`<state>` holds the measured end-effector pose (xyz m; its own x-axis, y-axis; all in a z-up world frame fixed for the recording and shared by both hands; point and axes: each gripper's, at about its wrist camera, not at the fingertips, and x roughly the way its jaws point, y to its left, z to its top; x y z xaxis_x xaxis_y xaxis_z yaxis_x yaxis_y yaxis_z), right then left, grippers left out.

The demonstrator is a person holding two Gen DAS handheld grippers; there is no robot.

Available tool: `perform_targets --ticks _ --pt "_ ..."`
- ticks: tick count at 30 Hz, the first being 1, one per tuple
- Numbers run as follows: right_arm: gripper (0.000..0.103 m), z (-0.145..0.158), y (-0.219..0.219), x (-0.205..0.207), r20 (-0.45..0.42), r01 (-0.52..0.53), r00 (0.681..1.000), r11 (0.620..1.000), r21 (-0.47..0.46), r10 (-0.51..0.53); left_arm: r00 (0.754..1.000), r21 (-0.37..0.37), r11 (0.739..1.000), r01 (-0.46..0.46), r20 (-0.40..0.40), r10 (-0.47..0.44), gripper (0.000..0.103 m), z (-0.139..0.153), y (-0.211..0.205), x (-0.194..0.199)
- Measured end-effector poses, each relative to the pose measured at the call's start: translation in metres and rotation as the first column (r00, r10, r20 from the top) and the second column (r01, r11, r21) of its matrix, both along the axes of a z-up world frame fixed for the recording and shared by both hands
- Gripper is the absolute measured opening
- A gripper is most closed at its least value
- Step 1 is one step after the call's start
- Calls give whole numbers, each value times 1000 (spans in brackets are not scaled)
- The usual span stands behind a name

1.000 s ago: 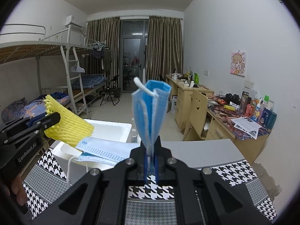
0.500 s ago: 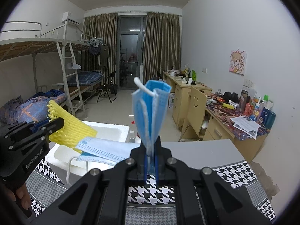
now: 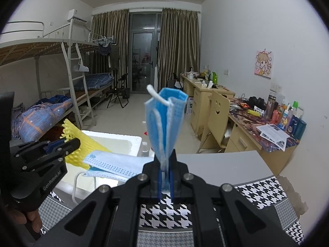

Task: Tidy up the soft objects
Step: 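Open the left tool to drop the yellow net into the foam box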

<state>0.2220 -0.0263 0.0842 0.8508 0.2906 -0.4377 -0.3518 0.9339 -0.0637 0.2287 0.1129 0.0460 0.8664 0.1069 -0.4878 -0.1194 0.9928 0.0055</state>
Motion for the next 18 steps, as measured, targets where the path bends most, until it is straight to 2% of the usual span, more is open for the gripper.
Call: perform_targets --ticks 4,7,9,13,15,18 --pt "9 -3 -1 5 -17 8 1000 1000 -6 -8 999 -7 1000 11 -31 -11 16 -6 3 7" --pt "9 -3 0 6 -17 15 1000 1000 -11 -15 998 -13 1000 4 -56 -4 36 -10 7 12" --pt "9 -4 2 8 -24 15 1000 1000 -12 -16 999 -19 1000 2 -54 -3 60 -11 8 11" --pt "9 -6 6 10 -28 15 999 1000 -23 -15 999 -16 1000 -14 -45 13 73 -11 11 7" --pt "9 -6 8 11 -27 14 1000 1000 -28 -15 999 -1 999 -43 -30 43 91 -10 11 3" --pt "9 -6 11 12 -29 9 1000 999 -31 -10 998 11 998 -66 1 66 96 -6 14 -4"
